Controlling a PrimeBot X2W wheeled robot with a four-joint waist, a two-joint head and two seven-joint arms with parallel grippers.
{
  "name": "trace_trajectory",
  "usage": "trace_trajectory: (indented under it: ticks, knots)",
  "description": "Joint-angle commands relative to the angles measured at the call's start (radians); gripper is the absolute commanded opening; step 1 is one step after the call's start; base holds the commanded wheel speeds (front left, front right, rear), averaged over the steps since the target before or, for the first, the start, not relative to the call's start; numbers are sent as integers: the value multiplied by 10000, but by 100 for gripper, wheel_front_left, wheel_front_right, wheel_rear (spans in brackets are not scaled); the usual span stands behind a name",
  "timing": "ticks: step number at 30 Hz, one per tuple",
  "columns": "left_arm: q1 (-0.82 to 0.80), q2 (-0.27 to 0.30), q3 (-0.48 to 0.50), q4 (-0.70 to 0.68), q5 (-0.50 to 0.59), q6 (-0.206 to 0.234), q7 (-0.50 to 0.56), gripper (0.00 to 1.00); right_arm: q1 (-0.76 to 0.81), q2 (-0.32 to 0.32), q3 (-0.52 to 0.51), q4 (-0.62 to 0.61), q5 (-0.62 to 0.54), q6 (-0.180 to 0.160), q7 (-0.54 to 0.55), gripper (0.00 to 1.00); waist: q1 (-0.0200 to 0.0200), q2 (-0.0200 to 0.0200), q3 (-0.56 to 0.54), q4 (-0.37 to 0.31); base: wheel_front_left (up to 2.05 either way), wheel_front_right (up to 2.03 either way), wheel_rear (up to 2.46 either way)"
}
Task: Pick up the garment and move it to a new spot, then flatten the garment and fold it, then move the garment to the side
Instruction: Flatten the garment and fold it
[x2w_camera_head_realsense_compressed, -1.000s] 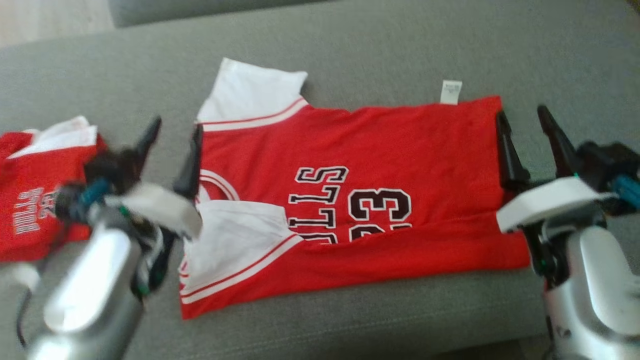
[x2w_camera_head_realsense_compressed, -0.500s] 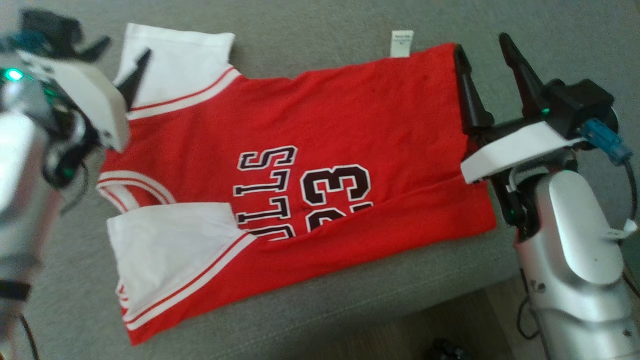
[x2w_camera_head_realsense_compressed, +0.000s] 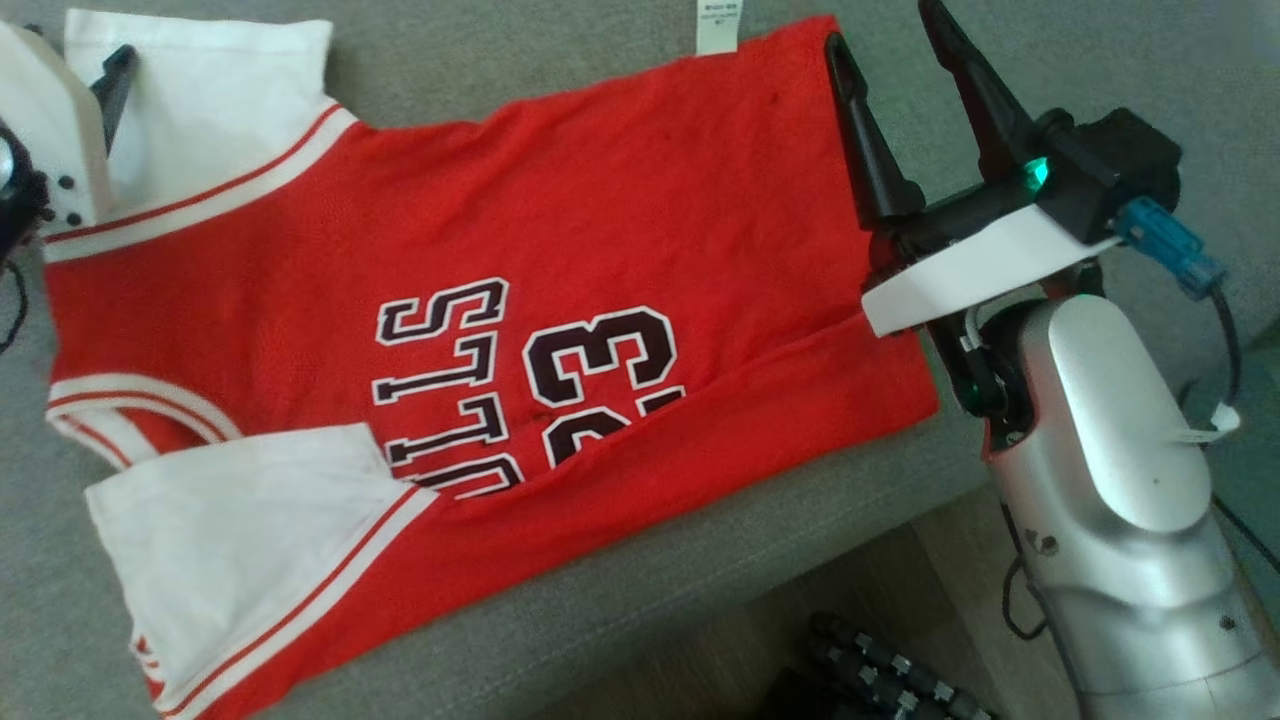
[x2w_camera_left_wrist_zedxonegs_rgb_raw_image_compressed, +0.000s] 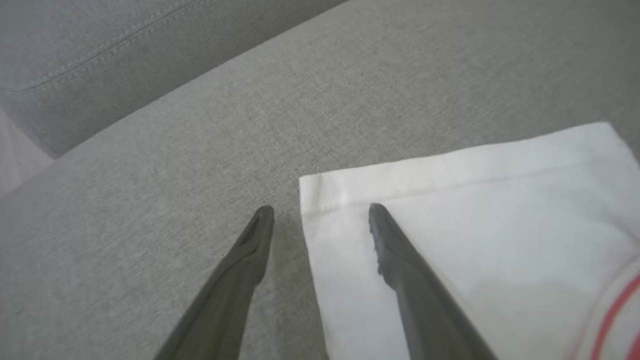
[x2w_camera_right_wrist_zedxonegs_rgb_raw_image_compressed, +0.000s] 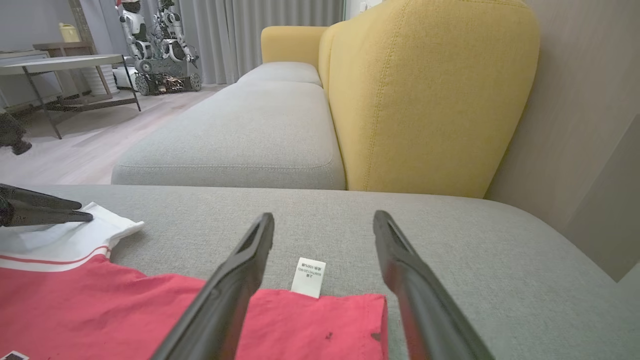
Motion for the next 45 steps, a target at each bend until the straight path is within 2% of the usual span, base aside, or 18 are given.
trace_trajectory:
  ticks: [1, 7, 8, 9, 10, 15, 18, 19, 24, 28, 37, 45]
  knots:
    - [-660, 516, 222, -72, 85, -50, 52, 100, -193, 102, 153, -419, 101, -9, -105, 100, -2, 1, 175, -169, 0, 0, 0]
    - [-955, 360, -34, 586, 23, -55, -50, 100, -205, 103, 121, -488, 101, -9, -144, 100, -2, 1, 290, -232, 0, 0, 0]
    - [-941, 270, -131, 613, -85, -56, 0, 71, -191, 103, 88, -483, 74, -9, -140, 100, -2, 1, 291, -207, 0, 0, 0]
    - [-913, 183, -278, 571, -217, -56, 69, 11, -175, 103, 35, -475, 36, -9, -135, 100, -2, 1, 286, -160, 0, 0, 0]
    - [-884, 118, -431, 495, -370, -56, 127, 0, -158, 103, -35, -463, -10, -9, -128, 100, -2, 1, 274, -95, 0, 0, 0]
    - [-896, 24, -816, 170, -889, -58, -433, 0, -134, 104, -503, -271, -144, -9, -19, 100, -2, 1, 64, 341, 0, 0, 0]
    - [-848, -90, -947, 18, -966, -58, -1169, 0, -192, 104, -775, -18, -254, -9, 117, 100, -2, 1, -197, 707, 0, 0, 0]
    - [-783, -170, -995, -119, -936, -58, -1745, 0, -253, 82, -925, 159, -252, -9, 241, 100, -2, 1, -396, 993, 0, 0, 0]
    - [-360, -434, -945, -610, -946, 23, -3003, 0, -387, -356, -1253, 687, -14, -9, 694, 100, -2, 1, -903, 1735, 0, 0, 0]
    - [89, -512, -926, -1050, -984, 170, -3496, 0, -438, -711, -1395, 1071, 186, -9, 951, 100, -2, 1, -1199, 2120, 0, 0, 0]
    - [1654, -330, -883, -2912, -1071, 1009, -4158, 0, -481, -1673, -1625, 2572, 687, -9, 1544, 100, -2, 1, -1811, 2884, 0, 0, 0]
    - [2622, -17, -843, -4763, -1164, 1731, -4066, 0, -837, -2306, -1605, 3852, 951, -9, 1956, 100, -2, 1, -1841, 3318, 0, 0, 0]
